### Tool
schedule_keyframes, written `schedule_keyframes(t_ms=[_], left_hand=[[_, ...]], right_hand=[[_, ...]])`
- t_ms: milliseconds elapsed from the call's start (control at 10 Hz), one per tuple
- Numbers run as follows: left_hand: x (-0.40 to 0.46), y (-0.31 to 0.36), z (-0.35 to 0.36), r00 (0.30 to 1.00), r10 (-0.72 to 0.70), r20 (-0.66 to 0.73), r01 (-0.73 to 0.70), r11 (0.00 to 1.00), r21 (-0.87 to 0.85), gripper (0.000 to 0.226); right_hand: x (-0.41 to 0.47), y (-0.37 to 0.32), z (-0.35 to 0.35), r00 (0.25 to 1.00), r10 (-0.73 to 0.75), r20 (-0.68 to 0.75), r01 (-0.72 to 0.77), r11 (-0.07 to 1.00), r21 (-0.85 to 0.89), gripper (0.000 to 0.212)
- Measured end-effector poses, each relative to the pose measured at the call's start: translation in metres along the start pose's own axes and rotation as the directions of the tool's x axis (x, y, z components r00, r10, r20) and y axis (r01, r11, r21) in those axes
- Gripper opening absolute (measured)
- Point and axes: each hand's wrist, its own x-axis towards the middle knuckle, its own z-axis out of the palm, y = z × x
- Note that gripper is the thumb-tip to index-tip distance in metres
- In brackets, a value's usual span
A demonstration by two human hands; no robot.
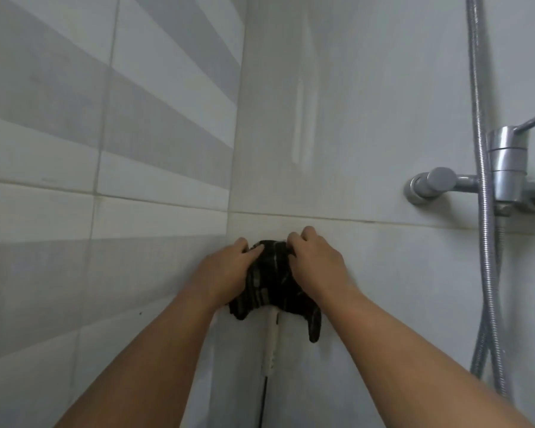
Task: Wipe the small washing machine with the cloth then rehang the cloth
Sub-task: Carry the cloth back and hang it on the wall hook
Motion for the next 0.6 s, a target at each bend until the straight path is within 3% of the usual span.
schedule_keyframes(t_ms=[100,200,300,400,500,600], left_hand=[[-0.024,0.016,0.027,0.998,-0.057,0.015,0.059,0.953,-0.297,0.062],[-0.035,0.03,0.037,0.989,-0.144,0.04,0.139,0.787,-0.601,0.055],[-0.043,0.043,0.027,0.965,-0.255,0.063,0.216,0.634,-0.743,0.051],[-0.064,0.053,0.014,0.943,-0.331,0.044,0.245,0.597,-0.764,0.054],[-0.095,0.07,-0.004,0.92,-0.393,0.004,0.26,0.601,-0.756,0.057],[-0.168,0.092,-0.002,0.928,-0.33,-0.172,0.104,0.674,-0.732,0.052]], right_hand=[[-0.019,0.003,0.012,0.996,-0.044,-0.074,0.043,0.999,-0.02,0.019],[-0.027,0.003,0.013,0.995,-0.031,-0.098,0.031,0.999,0.006,0.03],[-0.039,-0.003,0.002,0.999,0.018,-0.032,-0.018,1.0,0.003,0.048],[-0.054,-0.007,-0.017,0.997,0.065,0.033,-0.065,0.998,0.017,0.056],[-0.081,-0.014,-0.046,0.995,0.091,0.039,-0.096,0.984,0.149,0.057],[-0.118,-0.014,-0.11,0.963,0.211,-0.167,-0.104,0.864,0.493,0.045]])
